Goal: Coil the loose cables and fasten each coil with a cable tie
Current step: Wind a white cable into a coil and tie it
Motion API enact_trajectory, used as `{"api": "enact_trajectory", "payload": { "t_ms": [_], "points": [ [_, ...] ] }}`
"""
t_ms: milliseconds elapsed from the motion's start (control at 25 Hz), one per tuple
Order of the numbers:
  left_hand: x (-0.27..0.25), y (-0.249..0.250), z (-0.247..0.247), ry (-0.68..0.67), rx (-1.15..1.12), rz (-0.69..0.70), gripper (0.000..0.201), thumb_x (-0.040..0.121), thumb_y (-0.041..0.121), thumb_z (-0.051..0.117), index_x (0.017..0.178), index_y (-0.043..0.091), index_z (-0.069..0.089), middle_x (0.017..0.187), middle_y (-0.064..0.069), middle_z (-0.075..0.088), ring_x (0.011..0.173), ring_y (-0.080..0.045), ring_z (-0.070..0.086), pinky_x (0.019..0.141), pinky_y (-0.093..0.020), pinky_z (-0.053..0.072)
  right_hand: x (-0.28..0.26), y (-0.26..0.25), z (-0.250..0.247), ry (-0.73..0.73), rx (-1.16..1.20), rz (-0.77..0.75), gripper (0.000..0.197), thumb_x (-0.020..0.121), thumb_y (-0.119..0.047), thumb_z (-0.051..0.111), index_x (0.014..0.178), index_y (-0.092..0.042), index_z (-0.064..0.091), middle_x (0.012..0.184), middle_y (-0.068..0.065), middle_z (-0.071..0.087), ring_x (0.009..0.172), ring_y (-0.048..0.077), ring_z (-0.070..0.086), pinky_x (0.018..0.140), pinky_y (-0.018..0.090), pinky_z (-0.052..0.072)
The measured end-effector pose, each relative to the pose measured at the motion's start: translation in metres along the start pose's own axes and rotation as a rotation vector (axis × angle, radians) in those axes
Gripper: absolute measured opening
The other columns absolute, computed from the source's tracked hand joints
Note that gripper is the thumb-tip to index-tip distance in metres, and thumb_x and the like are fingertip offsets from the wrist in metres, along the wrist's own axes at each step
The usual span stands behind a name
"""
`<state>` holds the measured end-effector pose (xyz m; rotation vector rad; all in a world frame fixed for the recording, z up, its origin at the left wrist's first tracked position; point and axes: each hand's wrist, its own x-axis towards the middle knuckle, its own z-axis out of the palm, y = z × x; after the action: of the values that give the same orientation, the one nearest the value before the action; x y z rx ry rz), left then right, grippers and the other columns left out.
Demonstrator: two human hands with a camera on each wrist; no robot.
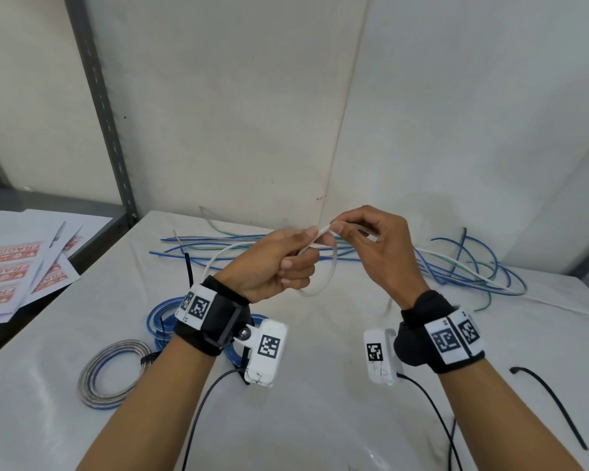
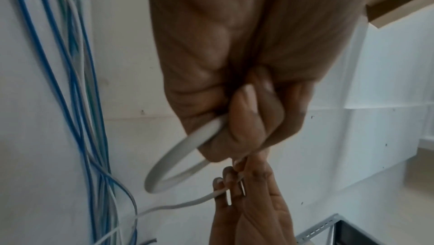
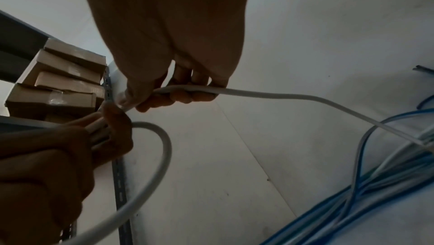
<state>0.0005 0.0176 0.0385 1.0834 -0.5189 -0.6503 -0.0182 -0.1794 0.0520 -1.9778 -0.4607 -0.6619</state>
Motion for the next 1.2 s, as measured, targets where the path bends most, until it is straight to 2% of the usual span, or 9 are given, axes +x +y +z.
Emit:
{"api": "enact_trajectory", "payload": {
  "t_ms": [200, 320, 480, 640, 760, 920, 1000, 1080, 1200],
  "points": [
    [0.001, 0.001, -0.001, 0.022, -0.073, -0.113, 0.048, 0.104, 0.045, 0.037, 0.061, 0.023, 0.032, 0.051, 0.01, 0.019, 0.045, -0.007, 0.01, 0.041, -0.021, 0.012, -0.004, 0.004, 0.017, 0.047, 0.012, -0.002, 0.008, 0.092, -0.018, 0.074, 0.089, -0.01, 0.074, 0.083, -0.002, 0.072, 0.078, 0.01, 0.067, 0.074, 0.019, 0.05],
    [-0.002, 0.011, -0.009, 0.031, -0.253, 0.013, 0.047, 0.101, 0.044, 0.036, 0.06, 0.022, 0.045, 0.053, 0.01, 0.014, 0.042, -0.008, 0.007, 0.037, -0.02, 0.01, -0.004, 0.02, 0.015, 0.051, -0.058, -0.019, 0.012, 0.099, -0.019, 0.065, 0.098, -0.011, 0.074, 0.085, -0.002, 0.07, 0.077, 0.006, 0.064, 0.072, 0.019, 0.049],
    [-0.016, 0.032, -0.04, -0.132, -0.51, 0.169, 0.038, 0.104, 0.037, 0.039, 0.074, 0.018, 0.054, 0.05, 0.008, 0.02, 0.039, -0.009, 0.017, 0.037, -0.021, 0.022, -0.004, 0.047, -0.004, 0.106, -0.244, -0.036, 0.019, 0.103, -0.023, 0.059, 0.102, -0.013, 0.074, 0.081, -0.005, 0.066, 0.073, 0.007, 0.059, 0.065, 0.027, 0.047],
    [-0.017, 0.029, -0.035, -0.085, -0.39, 0.159, 0.047, 0.105, 0.04, 0.033, 0.062, 0.022, 0.044, 0.049, 0.009, 0.019, 0.038, -0.007, 0.017, 0.037, -0.019, 0.024, 0.018, 0.049, -0.012, 0.229, -0.366, 0.037, 0.023, 0.103, -0.032, 0.058, 0.094, -0.015, 0.071, 0.063, -0.01, 0.055, 0.057, 0.004, 0.047, 0.056, 0.016, 0.032],
    [-0.018, 0.029, -0.032, -0.135, -0.308, 0.086, 0.047, 0.105, 0.041, 0.034, 0.062, 0.023, 0.045, 0.05, 0.009, 0.02, 0.038, -0.007, 0.019, 0.036, -0.019, 0.027, 0.028, 0.049, -0.022, 0.296, -0.432, 0.131, 0.024, 0.102, -0.035, 0.057, 0.096, -0.018, 0.072, 0.066, -0.01, 0.057, 0.06, 0.007, 0.051, 0.06, 0.025, 0.036],
    [-0.018, 0.026, -0.025, -0.021, -0.113, 0.142, 0.048, 0.108, 0.039, 0.03, 0.066, 0.022, 0.045, 0.052, 0.01, 0.024, 0.04, -0.003, 0.026, 0.042, -0.019, 0.028, 0.031, 0.048, -0.024, 0.321, -0.491, 0.231, 0.024, 0.103, -0.033, 0.055, 0.099, -0.018, 0.074, 0.076, -0.003, 0.066, 0.076, 0.023, 0.061, 0.066, 0.031, 0.04],
    [-0.016, 0.025, -0.02, 0.037, -0.112, 0.248, 0.042, 0.109, 0.037, 0.03, 0.077, 0.018, 0.05, 0.057, 0.009, 0.02, 0.043, -0.002, 0.022, 0.042, -0.017, 0.025, 0.025, 0.052, -0.02, 0.183, -0.528, 0.253, 0.021, 0.102, -0.027, 0.055, 0.098, -0.021, 0.075, 0.086, -0.003, 0.073, 0.083, 0.021, 0.066, 0.071, 0.032, 0.046],
    [-0.013, 0.026, -0.017, 0.101, -0.166, 0.348, 0.035, 0.109, 0.034, 0.03, 0.091, 0.014, 0.053, 0.057, 0.009, 0.02, 0.045, -0.005, 0.018, 0.043, -0.017, 0.025, 0.013, 0.051, -0.012, -0.075, -0.531, 0.19, 0.021, 0.101, -0.021, 0.056, 0.093, -0.023, 0.075, 0.092, -0.012, 0.076, 0.089, 0.015, 0.07, 0.079, 0.033, 0.053],
    [-0.007, 0.023, -0.018, 0.176, -0.26, 0.479, 0.032, 0.111, 0.026, 0.025, 0.091, 0.014, 0.047, 0.061, 0.008, 0.052, 0.054, -0.008, 0.052, 0.058, -0.021, 0.047, -0.003, 0.028, -0.002, -0.426, -0.56, 0.094, 0.028, 0.104, -0.029, 0.054, 0.083, -0.026, 0.072, 0.065, -0.031, 0.062, 0.069, -0.004, 0.06, 0.066, 0.032, 0.041]
  ]
}}
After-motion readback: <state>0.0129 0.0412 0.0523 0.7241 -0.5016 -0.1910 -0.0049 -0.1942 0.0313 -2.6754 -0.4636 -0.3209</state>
